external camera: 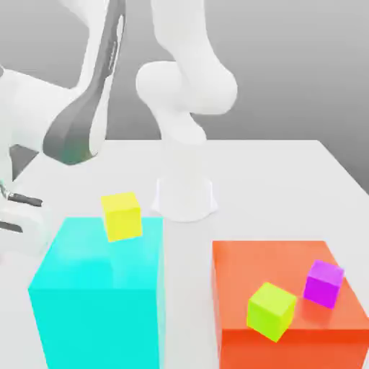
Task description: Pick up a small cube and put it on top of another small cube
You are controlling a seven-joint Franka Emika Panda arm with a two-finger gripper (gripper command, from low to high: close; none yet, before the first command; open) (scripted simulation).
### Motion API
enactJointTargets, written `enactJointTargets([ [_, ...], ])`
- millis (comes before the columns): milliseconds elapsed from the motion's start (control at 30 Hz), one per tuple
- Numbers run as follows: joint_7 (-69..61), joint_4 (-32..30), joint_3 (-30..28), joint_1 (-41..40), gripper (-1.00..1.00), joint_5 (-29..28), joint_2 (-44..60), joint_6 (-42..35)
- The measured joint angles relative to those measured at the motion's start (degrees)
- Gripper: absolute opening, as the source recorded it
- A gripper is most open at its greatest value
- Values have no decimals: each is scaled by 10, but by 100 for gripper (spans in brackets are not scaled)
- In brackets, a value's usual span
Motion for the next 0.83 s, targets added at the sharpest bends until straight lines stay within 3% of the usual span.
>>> enactJointTargets([
  [167,131,-5,28,60,-100,68,-80,-80],
  [500,387,-36,79,118,-100,261,-242,-202],
  [567,431,-50,68,100,-100,279,-261,-211],
  [700,451,-106,67,89,-100,287,-241,-137],
  [733,452,-116,68,89,100,287,-236,-122],
  [833,452,-116,68,89,100,287,-236,-122],
])
